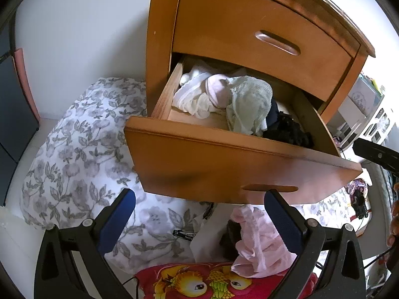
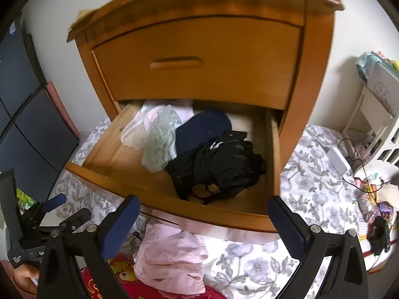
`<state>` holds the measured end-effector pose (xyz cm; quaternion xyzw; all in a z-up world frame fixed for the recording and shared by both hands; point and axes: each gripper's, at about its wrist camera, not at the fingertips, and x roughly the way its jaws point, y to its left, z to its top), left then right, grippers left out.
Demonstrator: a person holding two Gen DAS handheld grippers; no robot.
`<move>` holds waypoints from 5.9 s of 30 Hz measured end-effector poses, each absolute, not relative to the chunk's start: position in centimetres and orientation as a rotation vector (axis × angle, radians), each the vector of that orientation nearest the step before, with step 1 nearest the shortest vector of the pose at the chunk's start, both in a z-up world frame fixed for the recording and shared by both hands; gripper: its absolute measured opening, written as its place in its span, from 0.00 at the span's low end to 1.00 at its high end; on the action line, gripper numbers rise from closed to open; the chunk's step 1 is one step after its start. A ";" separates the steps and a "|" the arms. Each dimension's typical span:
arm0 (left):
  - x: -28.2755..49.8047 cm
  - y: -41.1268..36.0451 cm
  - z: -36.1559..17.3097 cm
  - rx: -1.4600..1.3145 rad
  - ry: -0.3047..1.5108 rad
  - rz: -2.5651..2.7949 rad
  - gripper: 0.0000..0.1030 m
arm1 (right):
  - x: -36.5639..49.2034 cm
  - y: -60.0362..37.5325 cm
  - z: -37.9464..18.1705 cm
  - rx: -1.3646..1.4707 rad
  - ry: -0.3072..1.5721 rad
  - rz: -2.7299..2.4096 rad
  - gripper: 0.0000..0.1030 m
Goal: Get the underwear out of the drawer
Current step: 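Move the open right gripper into the drawer over the pale green lace garment, then close the right gripper on the pale green lace garment, then lift the pale green lace garment up out of the drawer with the right gripper, then lower the lace garment onto the pink shirt and open the right gripper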
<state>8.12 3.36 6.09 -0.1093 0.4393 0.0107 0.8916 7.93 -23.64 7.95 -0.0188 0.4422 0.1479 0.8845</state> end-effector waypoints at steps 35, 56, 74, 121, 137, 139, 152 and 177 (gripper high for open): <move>9.7 6.8 2.3 -0.277 0.950 0.049 0.99 | 17.1 -15.2 6.4 -0.105 0.988 0.361 0.98; 10.6 8.8 0.4 -0.333 0.987 0.049 0.99 | 22.4 -10.2 2.7 -0.219 1.105 0.352 0.63; 10.5 9.0 0.3 -0.341 0.998 0.051 0.99 | 21.5 -11.0 3.4 -0.167 1.091 0.348 0.09; 5.2 5.4 7.2 -0.262 0.889 0.040 0.99 | 6.8 -20.8 22.1 -0.011 0.677 0.374 0.07; 2.9 3.2 9.4 -0.210 0.856 0.026 0.99 | 0.8 -24.0 25.1 -0.006 0.593 0.390 0.07; 2.6 2.9 9.6 -0.205 0.856 0.025 0.99 | 0.2 -24.4 25.2 -0.005 0.590 0.390 0.07; 1.5 1.3 10.6 -0.177 0.851 0.014 0.99 | -2.0 -26.4 24.2 -0.004 0.623 0.383 0.07; 1.6 1.2 9.8 -0.170 0.881 0.015 1.00 | 0.2 -23.2 14.7 -0.012 0.894 0.448 0.09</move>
